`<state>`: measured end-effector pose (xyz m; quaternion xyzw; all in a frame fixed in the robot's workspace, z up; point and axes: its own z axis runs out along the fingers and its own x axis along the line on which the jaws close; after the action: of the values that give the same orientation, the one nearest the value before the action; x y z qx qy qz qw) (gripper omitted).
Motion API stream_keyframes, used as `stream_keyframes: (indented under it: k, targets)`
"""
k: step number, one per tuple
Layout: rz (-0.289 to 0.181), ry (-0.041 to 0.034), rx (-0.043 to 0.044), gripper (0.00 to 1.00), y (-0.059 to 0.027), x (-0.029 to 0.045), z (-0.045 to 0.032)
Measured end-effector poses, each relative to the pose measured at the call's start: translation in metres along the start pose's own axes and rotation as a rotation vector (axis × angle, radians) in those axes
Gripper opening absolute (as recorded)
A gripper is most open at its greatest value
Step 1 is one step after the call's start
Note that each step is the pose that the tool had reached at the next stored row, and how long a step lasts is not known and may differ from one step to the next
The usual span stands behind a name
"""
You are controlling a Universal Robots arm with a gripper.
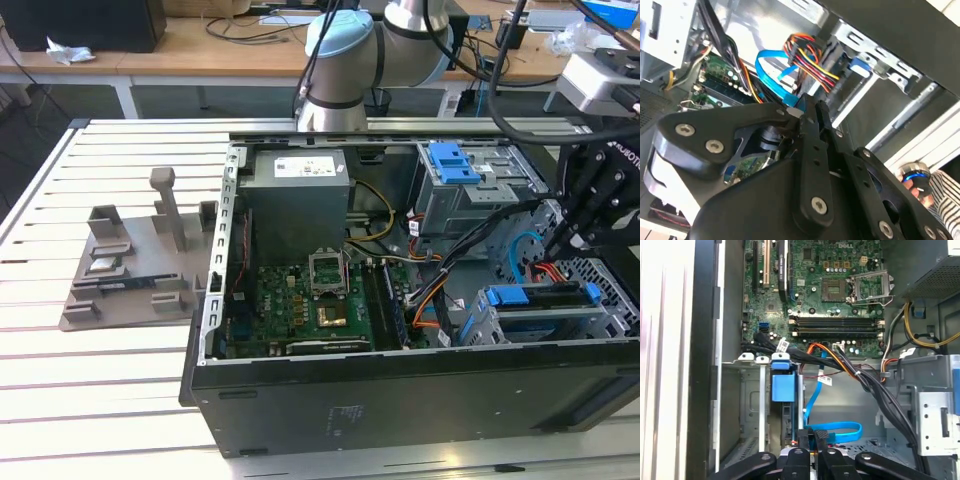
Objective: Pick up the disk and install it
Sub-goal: 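Insert the second disk wire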
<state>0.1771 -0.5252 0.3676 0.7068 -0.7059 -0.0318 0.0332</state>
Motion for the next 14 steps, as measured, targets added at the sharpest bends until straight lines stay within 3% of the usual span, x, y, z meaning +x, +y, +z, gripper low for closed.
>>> stream_keyframes:
  k: [3, 5, 14]
  targets:
    - [0.0, 0.0009, 0.0, 0.16, -0.0002, 0.0088, 0.0019]
    - [0.0, 0.002, 0.0, 0.16, -0.0006, 0.0132, 0.0071]
    - [-0.005, 0.0027, -0.0001, 0.16, -0.0016, 0.0144, 0.0182]
